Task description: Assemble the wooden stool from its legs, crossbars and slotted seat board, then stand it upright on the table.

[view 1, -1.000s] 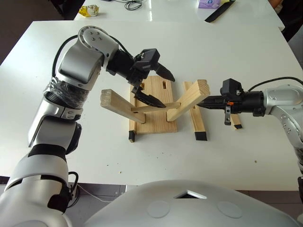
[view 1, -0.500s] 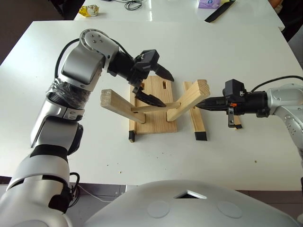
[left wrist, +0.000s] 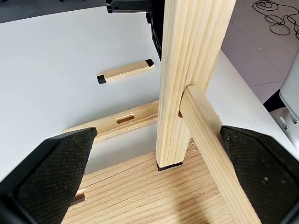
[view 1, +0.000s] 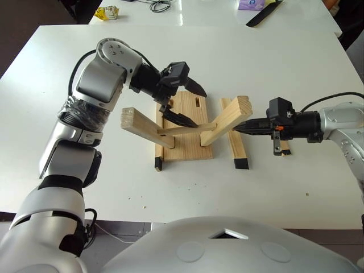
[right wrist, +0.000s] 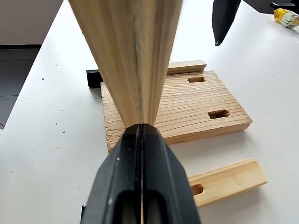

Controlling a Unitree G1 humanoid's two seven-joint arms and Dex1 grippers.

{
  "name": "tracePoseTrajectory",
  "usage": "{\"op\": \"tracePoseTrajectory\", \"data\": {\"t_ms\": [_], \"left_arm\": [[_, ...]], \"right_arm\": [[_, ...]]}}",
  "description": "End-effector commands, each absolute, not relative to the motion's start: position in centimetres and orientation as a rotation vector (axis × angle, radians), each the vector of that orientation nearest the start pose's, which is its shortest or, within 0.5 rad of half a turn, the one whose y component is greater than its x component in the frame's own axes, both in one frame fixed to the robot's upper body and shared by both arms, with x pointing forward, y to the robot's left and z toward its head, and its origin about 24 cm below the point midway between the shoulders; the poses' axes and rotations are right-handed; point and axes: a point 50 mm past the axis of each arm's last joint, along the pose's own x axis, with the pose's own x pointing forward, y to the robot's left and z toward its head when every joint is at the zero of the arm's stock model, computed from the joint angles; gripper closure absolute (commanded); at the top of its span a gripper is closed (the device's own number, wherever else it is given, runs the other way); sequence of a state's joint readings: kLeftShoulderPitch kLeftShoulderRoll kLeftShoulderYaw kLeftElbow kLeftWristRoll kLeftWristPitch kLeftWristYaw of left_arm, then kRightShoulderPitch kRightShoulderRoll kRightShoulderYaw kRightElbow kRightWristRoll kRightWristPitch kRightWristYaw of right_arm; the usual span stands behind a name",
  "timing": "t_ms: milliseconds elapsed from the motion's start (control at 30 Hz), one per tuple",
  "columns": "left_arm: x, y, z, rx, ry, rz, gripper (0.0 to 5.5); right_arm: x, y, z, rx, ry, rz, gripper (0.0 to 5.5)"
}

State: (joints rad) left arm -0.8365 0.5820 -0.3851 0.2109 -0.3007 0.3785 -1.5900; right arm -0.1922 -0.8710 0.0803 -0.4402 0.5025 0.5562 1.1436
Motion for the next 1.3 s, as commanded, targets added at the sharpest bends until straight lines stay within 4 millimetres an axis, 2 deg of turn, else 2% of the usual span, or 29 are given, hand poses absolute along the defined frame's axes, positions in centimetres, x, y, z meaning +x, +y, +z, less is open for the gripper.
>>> {"op": "tracePoseTrajectory", "data": {"t_ms": [33, 1033, 1300], "left_arm": [[30.7, 12.4, 16.3, 0.516, 0.366, -1.775, 0.58], [30.8, 12.2, 13.9, 0.469, 0.37, -1.677, 0.58], [30.2, 12.5, 12.4, 0.465, 0.413, -1.681, 0.58]], "right_arm": [[22.2, -17.7, 15.0, -0.394, 0.319, 1.373, 5.48], [22.1, -15.2, 16.6, -0.412, 0.244, 1.472, 5.48], [22.0, -15.0, 16.5, -0.41, 0.252, 1.482, 5.48]]}}
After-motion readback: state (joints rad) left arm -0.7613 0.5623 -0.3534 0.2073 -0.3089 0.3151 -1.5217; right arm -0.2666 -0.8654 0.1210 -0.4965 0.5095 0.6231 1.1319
